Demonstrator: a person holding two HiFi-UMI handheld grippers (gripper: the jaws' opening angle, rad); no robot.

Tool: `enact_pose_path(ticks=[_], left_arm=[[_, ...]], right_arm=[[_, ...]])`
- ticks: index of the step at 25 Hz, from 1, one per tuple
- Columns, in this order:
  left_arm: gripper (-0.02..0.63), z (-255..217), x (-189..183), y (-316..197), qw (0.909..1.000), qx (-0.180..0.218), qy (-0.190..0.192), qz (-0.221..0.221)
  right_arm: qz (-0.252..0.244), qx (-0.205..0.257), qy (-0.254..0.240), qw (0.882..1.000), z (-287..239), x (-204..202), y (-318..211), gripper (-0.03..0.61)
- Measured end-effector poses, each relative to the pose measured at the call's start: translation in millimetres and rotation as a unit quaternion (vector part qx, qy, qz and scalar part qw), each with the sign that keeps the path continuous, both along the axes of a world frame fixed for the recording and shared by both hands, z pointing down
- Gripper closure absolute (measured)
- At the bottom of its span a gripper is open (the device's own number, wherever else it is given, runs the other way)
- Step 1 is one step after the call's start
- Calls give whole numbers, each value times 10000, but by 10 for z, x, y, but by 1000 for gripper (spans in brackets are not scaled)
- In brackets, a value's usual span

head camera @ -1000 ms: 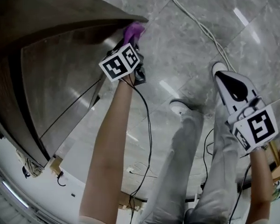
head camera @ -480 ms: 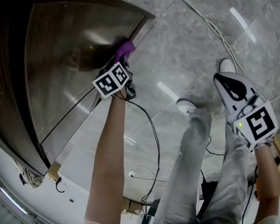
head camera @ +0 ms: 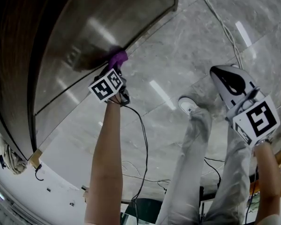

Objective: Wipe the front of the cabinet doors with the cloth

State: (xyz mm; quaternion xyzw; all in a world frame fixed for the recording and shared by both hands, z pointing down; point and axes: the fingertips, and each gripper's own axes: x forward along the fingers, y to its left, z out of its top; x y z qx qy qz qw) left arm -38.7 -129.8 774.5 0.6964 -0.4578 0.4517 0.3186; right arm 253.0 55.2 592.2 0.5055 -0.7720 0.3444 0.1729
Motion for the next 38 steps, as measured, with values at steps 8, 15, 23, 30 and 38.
enact_pose_path(ticks=[8, 15, 23, 30, 38], left_arm=[[514, -573, -458, 352, 9958, 93, 522, -744], [514, -1701, -562, 1019, 9915, 562, 1048, -520], [515, -3036, -572, 1483, 9531, 1774, 1641, -1821], [514, -3988, -302, 1713, 9188, 2578, 1886, -2319], [514, -3898, -443, 1568, 9229, 2562, 2084, -1977]], right_arm=[[-510, -163, 148, 9985, -312, -357, 86, 552], [-865, 145, 27, 9961, -1127, -726, -177, 552], [-1409, 426, -219, 9889, -1696, -943, -236, 552], [-1835, 382, -205, 9821, -2037, -819, 87, 552], [-1718, 435, 45, 9842, -1972, -1105, -7, 552]])
